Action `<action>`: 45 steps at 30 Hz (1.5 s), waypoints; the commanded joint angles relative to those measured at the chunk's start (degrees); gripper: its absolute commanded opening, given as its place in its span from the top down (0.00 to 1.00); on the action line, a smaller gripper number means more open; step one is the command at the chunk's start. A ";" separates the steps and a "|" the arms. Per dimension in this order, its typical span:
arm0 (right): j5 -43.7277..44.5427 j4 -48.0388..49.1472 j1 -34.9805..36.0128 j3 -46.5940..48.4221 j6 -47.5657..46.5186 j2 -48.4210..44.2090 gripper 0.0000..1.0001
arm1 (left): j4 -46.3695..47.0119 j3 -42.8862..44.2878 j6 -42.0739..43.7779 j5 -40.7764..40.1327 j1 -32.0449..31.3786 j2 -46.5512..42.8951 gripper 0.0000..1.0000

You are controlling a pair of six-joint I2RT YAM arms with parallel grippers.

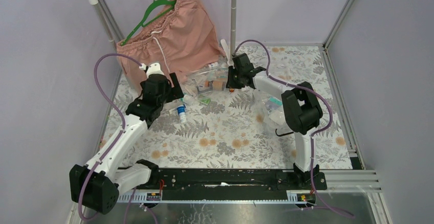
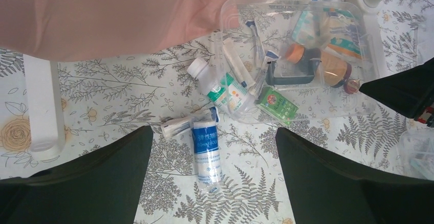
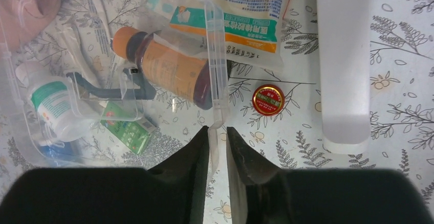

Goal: Organize the medicine kit
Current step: Pick up the lid from the center of the board, then place the lid at the center of the board.

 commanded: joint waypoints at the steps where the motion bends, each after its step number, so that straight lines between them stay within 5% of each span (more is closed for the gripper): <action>1: 1.54 -0.74 0.27 2.44 -0.88 0.39 0.78 | 0.09 -0.94 1.76 -1.26 0.68 -0.77 0.01; 9: 1.56 2.10 0.27 -0.97 0.09 -5.25 1.00 | 0.11 -1.15 1.96 -1.18 1.19 -1.63 0.01; 20: -3.80 -0.13 0.60 -13.59 -3.41 -23.01 1.00 | 0.31 -1.33 1.92 -1.23 1.89 -3.34 0.01; 30: 3.91 -10.05 11.19 -31.96 0.13 -39.97 1.00 | 1.50 -1.97 1.02 1.69 3.67 -4.29 0.01; 45: 9.72 -16.77 17.17 -44.65 5.80 -46.63 1.00 | 1.83 -2.21 -0.18 3.57 4.12 -3.01 0.01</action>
